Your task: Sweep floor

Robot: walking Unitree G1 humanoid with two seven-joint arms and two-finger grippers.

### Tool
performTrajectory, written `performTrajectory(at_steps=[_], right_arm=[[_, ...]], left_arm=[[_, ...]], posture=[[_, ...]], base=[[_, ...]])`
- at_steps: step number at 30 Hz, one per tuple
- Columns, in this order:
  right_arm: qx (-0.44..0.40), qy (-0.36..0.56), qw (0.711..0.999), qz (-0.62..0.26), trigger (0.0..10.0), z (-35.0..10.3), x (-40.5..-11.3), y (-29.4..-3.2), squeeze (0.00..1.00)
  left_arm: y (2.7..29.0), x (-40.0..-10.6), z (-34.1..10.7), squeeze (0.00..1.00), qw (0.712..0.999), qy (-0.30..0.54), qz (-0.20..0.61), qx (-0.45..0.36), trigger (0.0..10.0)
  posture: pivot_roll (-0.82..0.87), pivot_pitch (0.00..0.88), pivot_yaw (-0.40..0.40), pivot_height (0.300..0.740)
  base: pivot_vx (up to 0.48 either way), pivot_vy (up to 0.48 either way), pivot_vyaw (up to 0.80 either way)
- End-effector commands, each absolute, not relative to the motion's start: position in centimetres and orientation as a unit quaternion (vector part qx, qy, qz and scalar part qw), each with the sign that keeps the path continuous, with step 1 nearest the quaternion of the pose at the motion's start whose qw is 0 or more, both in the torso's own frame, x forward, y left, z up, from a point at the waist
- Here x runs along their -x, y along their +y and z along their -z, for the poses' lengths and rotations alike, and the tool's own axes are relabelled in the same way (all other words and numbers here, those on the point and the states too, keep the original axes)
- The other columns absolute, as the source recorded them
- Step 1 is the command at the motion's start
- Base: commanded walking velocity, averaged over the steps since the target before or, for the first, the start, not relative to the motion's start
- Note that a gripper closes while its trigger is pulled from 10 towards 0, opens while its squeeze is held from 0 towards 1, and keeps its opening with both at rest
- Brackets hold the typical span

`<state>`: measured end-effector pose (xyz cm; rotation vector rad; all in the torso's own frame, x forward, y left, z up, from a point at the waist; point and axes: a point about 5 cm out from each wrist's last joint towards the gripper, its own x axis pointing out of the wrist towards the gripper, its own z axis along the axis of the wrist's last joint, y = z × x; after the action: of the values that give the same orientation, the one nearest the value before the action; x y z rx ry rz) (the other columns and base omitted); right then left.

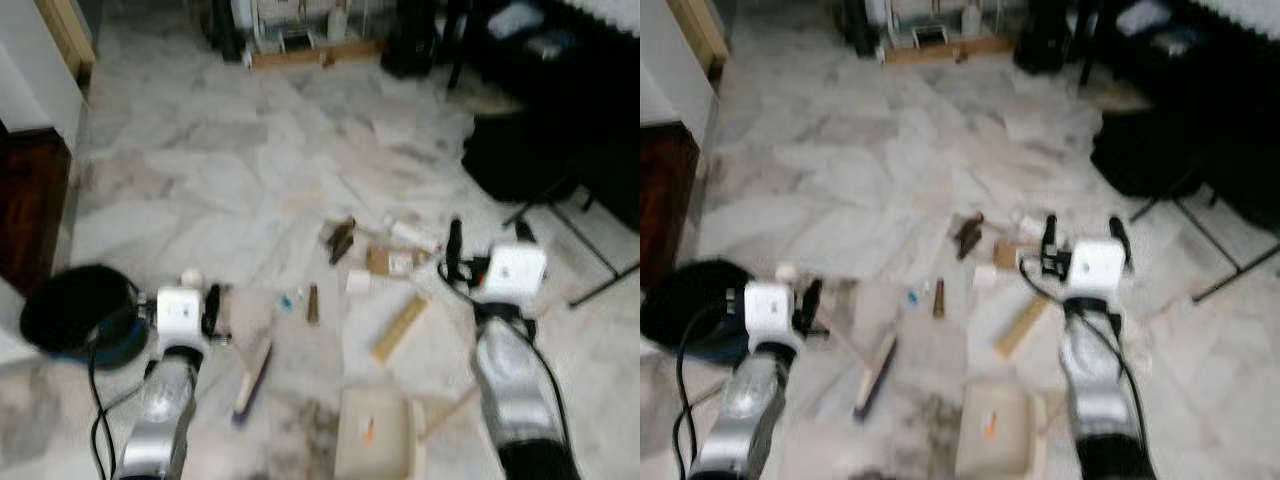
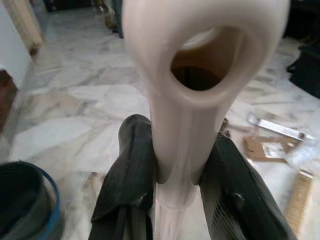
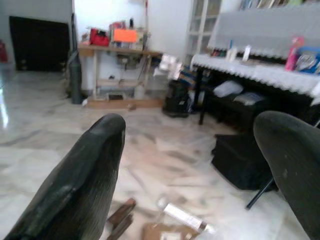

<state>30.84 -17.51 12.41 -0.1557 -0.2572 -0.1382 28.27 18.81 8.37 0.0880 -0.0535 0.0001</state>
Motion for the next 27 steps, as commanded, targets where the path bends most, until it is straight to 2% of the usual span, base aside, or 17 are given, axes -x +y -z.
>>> performTrajectory(at_steps=[1,9,12,19,27], right_arm=[[0.082,-0.125,0.986,0.080,10.0,-12.44,-30.67,-18.20,0.00],[0.080,-0.118,0.986,0.085,10.0,-12.47,-30.71,-18.36,0.00],[0.076,-0.112,0.987,0.084,10.0,-12.32,-30.70,-18.32,0.00],[0.075,-0.099,0.989,0.078,10.0,-12.01,-30.72,-18.13,0.00],[0.082,-0.092,0.989,0.078,10.0,-11.88,-30.79,-18.10,0.00]], left_arm=[[19.34,-28.13,-8.68,0.00,0.998,-0.038,-0.009,-0.053,10.0],[19.37,-28.11,-8.52,0.00,0.998,-0.033,-0.011,-0.047,10.0],[19.43,-28.13,-8.51,0.00,0.998,-0.032,-0.012,-0.045,10.0],[19.38,-28.13,-8.49,0.00,0.998,-0.031,-0.012,-0.046,10.0],[19.42,-28.11,-8.55,0.00,0.998,-0.035,-0.013,-0.049,10.0]], posture=[[0.01,0.128,0.027,0.740],[0.01,0.130,0.028,0.740],[0.01,0.130,0.028,0.740],[0.01,0.131,0.026,0.740],[0.01,0.130,0.025,0.740]], base=[[0.000,0.000,0.00],[0.000,0.000,0.00],[0.000,0.383,0.00],[0.000,0.417,-0.78],[0.000,0.000,-0.77]])
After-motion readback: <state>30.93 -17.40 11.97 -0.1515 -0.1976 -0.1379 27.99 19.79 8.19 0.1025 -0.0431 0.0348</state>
